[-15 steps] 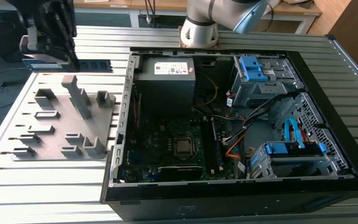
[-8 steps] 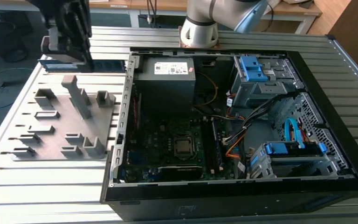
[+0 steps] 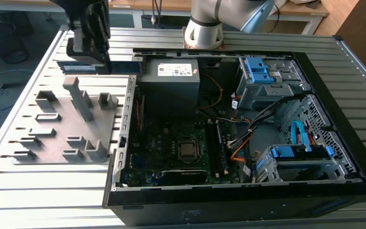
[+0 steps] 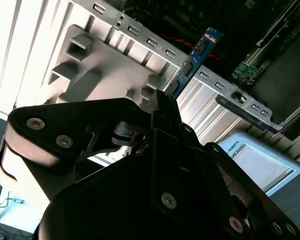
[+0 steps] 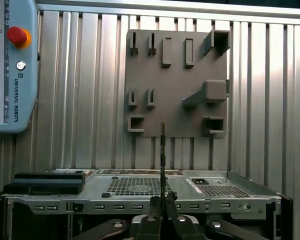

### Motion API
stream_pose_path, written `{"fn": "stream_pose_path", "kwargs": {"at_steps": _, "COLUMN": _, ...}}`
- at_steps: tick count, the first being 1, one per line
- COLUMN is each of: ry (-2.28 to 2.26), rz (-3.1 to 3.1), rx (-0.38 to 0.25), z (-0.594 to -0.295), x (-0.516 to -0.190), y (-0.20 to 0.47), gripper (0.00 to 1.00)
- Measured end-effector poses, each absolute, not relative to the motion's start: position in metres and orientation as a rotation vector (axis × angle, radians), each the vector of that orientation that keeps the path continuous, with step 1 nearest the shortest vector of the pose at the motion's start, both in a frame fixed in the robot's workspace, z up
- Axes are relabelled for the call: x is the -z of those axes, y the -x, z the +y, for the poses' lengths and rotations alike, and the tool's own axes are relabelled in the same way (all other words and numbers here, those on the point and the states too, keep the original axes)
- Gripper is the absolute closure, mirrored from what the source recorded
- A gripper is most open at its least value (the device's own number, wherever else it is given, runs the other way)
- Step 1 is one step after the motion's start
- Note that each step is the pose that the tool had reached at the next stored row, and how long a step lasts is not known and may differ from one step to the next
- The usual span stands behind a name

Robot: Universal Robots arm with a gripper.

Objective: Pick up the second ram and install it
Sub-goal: 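Pick up the second ram and move it above second insertion slot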

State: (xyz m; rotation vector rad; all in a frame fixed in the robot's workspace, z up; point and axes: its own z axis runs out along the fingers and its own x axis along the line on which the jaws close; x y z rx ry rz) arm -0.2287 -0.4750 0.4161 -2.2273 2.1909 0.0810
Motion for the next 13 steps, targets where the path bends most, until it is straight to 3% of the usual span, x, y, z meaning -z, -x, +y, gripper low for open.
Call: {"fn": "stream_pose_path", "kwargs": {"at_steps": 13, "ry": 2.228, "rz": 2.192, "rx": -0.083, "z": -0.475, "x": -0.416, "y": 0.190, "gripper": 0.86}}
